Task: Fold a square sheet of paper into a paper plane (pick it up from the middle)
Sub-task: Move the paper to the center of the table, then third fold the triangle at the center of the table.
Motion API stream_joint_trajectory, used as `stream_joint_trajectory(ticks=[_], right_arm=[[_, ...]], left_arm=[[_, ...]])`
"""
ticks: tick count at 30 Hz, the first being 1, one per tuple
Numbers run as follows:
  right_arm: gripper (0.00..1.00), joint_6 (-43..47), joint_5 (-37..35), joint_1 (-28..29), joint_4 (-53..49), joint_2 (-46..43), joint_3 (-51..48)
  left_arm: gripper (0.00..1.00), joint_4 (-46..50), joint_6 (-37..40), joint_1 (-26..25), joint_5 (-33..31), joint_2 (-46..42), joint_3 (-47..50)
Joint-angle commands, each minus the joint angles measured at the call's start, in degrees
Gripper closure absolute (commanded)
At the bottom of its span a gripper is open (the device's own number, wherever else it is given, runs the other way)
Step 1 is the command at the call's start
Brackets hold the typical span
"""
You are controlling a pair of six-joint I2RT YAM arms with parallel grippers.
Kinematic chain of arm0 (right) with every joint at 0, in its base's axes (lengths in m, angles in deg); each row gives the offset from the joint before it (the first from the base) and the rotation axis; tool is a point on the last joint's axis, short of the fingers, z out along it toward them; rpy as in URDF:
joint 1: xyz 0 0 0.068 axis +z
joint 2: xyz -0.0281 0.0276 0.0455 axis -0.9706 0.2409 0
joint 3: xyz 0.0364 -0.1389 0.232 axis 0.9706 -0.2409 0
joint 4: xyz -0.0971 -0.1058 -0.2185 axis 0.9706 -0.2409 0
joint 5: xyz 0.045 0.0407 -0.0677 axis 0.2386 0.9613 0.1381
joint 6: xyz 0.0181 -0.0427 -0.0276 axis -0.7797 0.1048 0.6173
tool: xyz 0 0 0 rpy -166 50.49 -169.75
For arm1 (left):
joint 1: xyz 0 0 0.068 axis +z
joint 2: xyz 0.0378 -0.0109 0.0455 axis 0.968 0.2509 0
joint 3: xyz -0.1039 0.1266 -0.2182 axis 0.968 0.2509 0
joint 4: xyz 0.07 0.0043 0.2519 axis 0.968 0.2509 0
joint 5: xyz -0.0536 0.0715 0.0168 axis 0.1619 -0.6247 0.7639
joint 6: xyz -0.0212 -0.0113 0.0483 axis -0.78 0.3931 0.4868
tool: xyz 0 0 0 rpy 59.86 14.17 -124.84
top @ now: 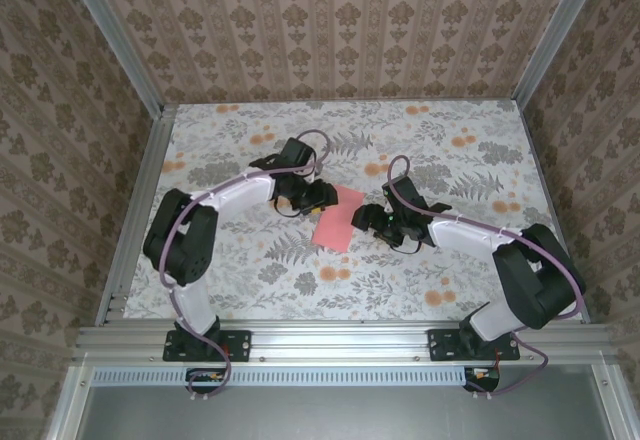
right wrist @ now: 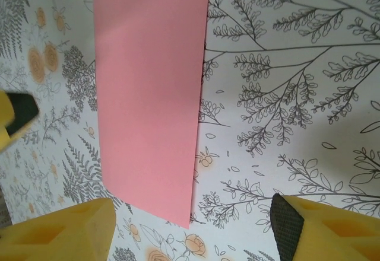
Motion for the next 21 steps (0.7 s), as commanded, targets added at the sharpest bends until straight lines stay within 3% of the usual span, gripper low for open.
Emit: stream_joint_trajectory(ticks=[1, 11, 21], right_arm=[[0.29, -2.0, 2.9, 0.1, 1.2, 1.7, 0.0], [0.30, -8.2, 6.6, 3.8, 5.7, 2.9, -1.0], [0.30, -11.2, 7.4, 6.4, 7.7, 6.9, 0.4]], left_arm=[[0.60, 1.2, 3.4, 0.4, 1.3, 5.1, -4.2], [0.61, 1.3, 3.7, 2.8, 3.5, 15.0, -12.4], [0.59, 0.9, -0.6, 4.8, 4.1, 16.5, -9.5]])
